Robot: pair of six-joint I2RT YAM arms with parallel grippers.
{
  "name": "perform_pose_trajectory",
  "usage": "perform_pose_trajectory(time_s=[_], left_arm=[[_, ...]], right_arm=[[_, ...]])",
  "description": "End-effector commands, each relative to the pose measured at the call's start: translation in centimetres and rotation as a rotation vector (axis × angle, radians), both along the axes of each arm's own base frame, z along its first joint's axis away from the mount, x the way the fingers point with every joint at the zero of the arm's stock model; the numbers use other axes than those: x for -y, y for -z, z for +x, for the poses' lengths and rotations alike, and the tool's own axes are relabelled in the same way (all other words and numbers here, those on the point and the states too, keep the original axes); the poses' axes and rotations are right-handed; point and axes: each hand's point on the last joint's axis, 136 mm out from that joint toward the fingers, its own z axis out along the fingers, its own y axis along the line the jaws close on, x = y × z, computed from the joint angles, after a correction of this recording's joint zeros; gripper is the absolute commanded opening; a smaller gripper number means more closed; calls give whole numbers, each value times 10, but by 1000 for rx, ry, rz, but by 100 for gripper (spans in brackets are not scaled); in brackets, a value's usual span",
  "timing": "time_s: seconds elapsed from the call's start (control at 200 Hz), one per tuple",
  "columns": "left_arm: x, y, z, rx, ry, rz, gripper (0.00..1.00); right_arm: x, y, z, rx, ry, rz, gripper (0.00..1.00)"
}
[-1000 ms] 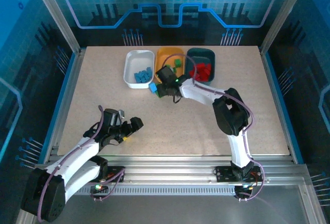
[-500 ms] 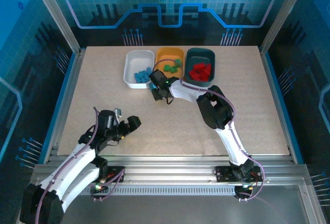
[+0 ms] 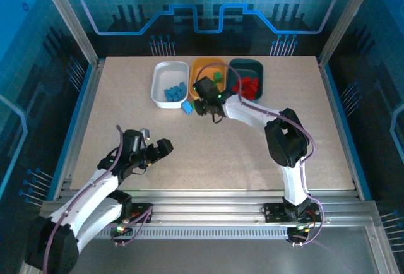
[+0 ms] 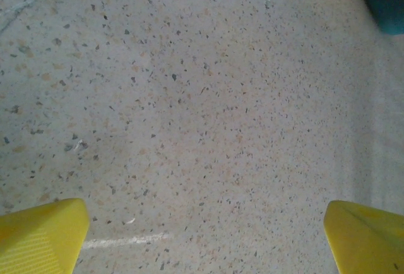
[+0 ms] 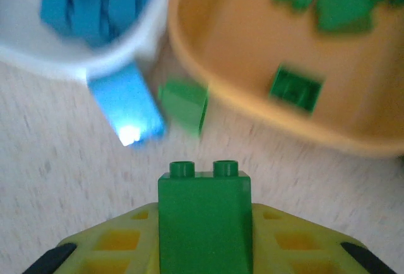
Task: Sort the legos into containers by color
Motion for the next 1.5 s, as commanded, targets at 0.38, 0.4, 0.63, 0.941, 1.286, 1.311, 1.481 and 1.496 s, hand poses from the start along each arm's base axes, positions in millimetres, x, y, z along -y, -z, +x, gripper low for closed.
perform_pose_trajectory(time_s=[0.38,0.4,0.63,0.941,1.286,1.311,1.481,1.496], left_arm=[[7,-8,12,27,28,2,97],[7,-8,11,25,29,3,97],[5,-4,6,17,26,1,98],[3,1,1,17,31,13,99],[1,7,0,15,33,26,99],[1,7,0,15,35,27,99],[2,9,1,7,34,25,99],[2,9,1,8,35,25,99]], right_arm=[[6,29,9,-29,149,1,72],[5,34,5,-40,153,8,71],[-17,71,-4,-106,211,64,69],[-37,75,23,-99,188,111,70],[-55,75,35,-92,64,205,60],[-60,74,33,-94,46,218,59],[-75,77,24,-110,-14,278,53],[-77,76,23,-112,-21,286,52]])
